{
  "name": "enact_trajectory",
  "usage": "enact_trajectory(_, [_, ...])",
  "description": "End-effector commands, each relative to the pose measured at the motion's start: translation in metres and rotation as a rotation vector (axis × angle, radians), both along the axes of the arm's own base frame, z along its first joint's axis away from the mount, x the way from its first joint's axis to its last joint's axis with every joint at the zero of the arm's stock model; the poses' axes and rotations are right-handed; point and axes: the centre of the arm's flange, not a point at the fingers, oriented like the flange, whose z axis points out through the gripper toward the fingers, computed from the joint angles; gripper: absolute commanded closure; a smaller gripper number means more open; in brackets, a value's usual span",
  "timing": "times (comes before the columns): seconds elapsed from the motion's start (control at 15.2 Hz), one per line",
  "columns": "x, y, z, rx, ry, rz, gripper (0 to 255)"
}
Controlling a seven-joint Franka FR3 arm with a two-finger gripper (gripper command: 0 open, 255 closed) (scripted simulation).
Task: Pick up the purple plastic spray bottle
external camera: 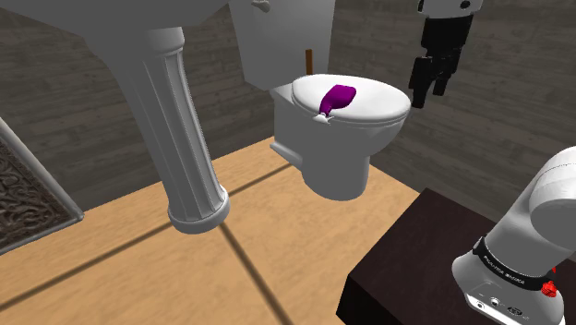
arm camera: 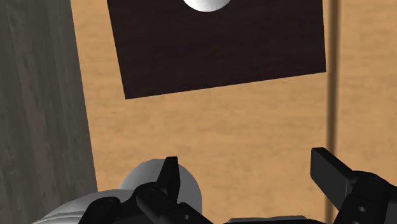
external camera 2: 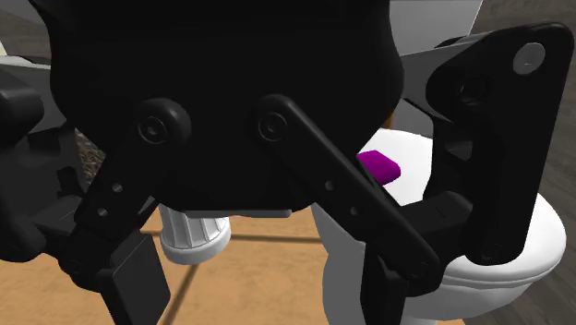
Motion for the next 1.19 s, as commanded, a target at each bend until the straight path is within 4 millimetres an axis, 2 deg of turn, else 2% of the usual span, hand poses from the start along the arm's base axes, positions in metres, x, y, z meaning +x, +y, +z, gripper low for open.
enact_trajectory(0.0, [0.000, 0.000, 0.000, 0.000, 0.000, 0.000, 0])
enact_trajectory(1.12, [0.186, -0.017, -0.091, -0.033, -0.109, 0.108, 0])
